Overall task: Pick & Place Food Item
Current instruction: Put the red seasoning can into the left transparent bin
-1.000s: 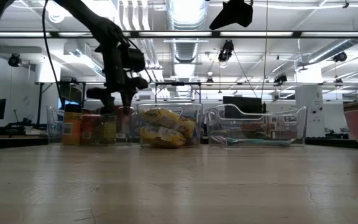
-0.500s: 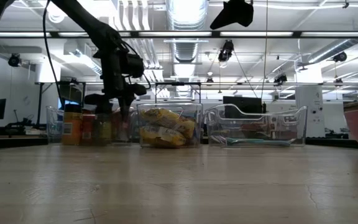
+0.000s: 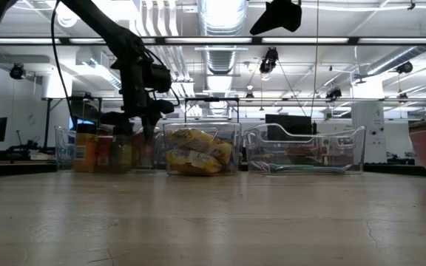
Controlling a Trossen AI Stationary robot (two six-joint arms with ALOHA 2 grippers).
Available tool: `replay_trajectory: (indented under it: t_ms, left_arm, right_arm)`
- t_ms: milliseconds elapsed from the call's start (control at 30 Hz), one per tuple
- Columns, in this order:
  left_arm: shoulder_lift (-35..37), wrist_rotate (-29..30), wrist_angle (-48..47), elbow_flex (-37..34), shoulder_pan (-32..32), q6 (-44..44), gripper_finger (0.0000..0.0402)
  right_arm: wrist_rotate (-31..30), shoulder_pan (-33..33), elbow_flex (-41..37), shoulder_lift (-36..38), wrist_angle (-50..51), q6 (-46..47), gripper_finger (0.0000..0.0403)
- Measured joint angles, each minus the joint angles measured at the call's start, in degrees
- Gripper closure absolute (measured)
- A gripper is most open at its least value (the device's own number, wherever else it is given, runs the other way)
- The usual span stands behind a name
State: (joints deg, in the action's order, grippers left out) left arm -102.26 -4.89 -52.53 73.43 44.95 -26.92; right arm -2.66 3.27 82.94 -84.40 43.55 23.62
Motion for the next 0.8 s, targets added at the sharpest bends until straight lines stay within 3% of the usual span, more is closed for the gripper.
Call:
replay_trajectory:
  t_ms: [200, 800]
  left_arm:
    - [0.0, -0.02, 0.02, 0.0, 0.0, 0.01, 0.0115]
    - [0.11, -0.06, 0.48, 0.0, 0.0, -0.15, 0.011]
  right_arm:
    - [0.0, 0.0, 0.0, 0.0, 0.02, 0.0, 0.0051]
    - [-0.02, 0.63, 0.0, 0.0, 0.32, 0.42, 0.0051]
